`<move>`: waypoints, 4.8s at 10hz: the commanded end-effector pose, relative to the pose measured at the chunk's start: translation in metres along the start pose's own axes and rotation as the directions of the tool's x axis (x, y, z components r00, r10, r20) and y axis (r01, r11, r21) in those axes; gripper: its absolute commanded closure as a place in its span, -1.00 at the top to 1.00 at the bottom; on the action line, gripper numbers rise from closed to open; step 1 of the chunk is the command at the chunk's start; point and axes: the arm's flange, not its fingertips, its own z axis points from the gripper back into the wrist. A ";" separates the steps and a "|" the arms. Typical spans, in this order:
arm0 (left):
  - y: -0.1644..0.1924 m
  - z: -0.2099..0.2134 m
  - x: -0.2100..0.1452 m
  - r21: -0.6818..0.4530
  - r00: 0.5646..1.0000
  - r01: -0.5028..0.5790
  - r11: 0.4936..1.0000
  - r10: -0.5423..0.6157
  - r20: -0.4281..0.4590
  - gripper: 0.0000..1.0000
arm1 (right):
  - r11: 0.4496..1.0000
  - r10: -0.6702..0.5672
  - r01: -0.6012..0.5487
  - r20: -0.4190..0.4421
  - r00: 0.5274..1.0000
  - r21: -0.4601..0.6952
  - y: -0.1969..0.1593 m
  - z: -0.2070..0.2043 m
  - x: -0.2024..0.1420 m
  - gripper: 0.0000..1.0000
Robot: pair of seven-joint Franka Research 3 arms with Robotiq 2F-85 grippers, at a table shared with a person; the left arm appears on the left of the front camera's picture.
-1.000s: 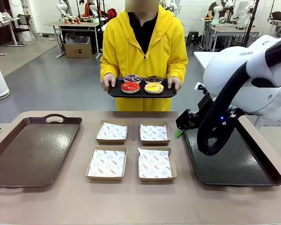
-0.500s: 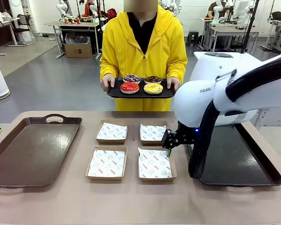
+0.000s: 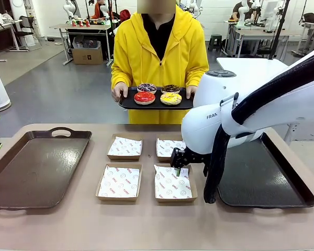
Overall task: Individually package the donuts and arrange them on the tray.
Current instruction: Pick up one Paper togo box, then place the picked Paper togo box on the Handle tray while simultaneously picking up another Paper togo box from the table with the other hand.
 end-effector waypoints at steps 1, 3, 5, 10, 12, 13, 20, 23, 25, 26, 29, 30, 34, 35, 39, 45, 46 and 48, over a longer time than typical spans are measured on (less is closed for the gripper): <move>-0.001 0.001 0.000 -0.012 1.000 0.008 1.000 -0.008 0.002 1.00 | 0.999 -0.022 0.023 0.006 1.000 -0.033 0.007 -0.009 0.005 1.00; -0.001 0.001 0.000 -0.012 1.000 0.008 1.000 -0.008 0.002 1.00 | 0.999 -0.013 0.013 -0.015 1.000 -0.041 0.009 -0.019 0.005 1.00; -0.001 0.001 0.000 -0.012 1.000 0.008 1.000 -0.008 0.002 1.00 | 0.999 -0.018 0.017 -0.020 1.000 -0.041 0.008 -0.023 0.005 1.00; -0.001 0.001 0.000 -0.012 1.000 0.008 1.000 -0.008 0.002 1.00 | 0.999 -0.029 0.028 0.000 1.000 -0.043 0.008 -0.023 0.005 -1.00; -0.001 0.001 0.000 -0.012 1.000 0.008 1.000 -0.008 0.002 1.00 | 0.998 -0.043 0.043 -0.001 0.999 -0.053 0.006 -0.023 0.005 -1.00; -0.001 0.001 0.000 -0.012 1.000 0.008 1.000 -0.008 0.002 1.00 | 0.997 -0.050 0.050 -0.005 0.999 -0.056 0.005 -0.025 0.005 -0.86; -0.001 0.001 0.000 -0.012 1.000 0.008 1.000 -0.008 0.002 1.00 | 0.995 -0.091 0.091 -0.003 0.996 -0.049 0.004 -0.025 0.001 -1.00; -0.001 0.001 0.000 -0.012 1.000 0.008 1.000 -0.008 0.002 1.00 | 0.997 0.041 -0.042 -0.015 0.999 -0.062 0.028 0.061 -0.024 -1.00; -0.001 0.001 0.000 -0.012 1.000 0.008 1.000 -0.008 0.002 1.00 | 0.995 0.061 -0.058 0.039 0.997 -0.076 0.034 0.132 -0.027 -1.00; -0.001 0.001 0.000 -0.012 1.000 0.008 1.000 -0.008 0.002 1.00 | 0.994 0.060 -0.055 0.056 0.997 -0.096 0.036 0.154 -0.023 -1.00; -0.001 0.001 0.000 -0.012 1.000 0.008 1.000 -0.008 0.002 1.00 | 0.997 -0.052 0.055 0.052 0.997 -0.058 0.030 0.201 0.036 -1.00; -0.001 0.001 0.000 -0.012 1.000 0.008 1.000 -0.008 0.002 1.00 | 0.996 -0.073 0.074 0.027 0.997 -0.050 0.025 0.206 0.061 -1.00; -0.001 0.001 0.000 -0.012 1.000 0.008 1.000 -0.008 0.002 1.00 | 0.995 -0.093 0.093 0.005 0.996 -0.030 -0.001 0.198 0.147 -1.00; -0.001 0.001 0.000 -0.012 1.000 0.008 1.000 -0.008 0.002 1.00 | 0.996 -0.077 0.078 0.010 0.997 -0.031 -0.004 0.195 0.157 -1.00; -0.001 0.001 0.000 -0.012 1.000 0.008 1.000 -0.008 0.002 1.00 | 0.995 -0.097 0.097 0.008 0.995 -0.010 -0.009 0.184 0.157 -1.00; -0.001 0.001 0.000 -0.012 1.000 0.008 1.000 -0.008 0.002 1.00 | 0.995 -0.097 0.097 0.008 0.995 -0.010 -0.009 0.184 0.157 -1.00; -0.001 0.001 0.000 -0.012 1.000 0.008 1.000 -0.008 0.002 1.00 | 0.995 -0.097 0.097 0.008 0.995 -0.010 -0.009 0.184 0.157 -1.00; -0.001 0.001 0.000 -0.012 1.000 0.008 1.000 -0.008 0.002 1.00 | 0.995 -0.097 0.097 0.008 0.995 -0.010 -0.009 0.184 0.157 -1.00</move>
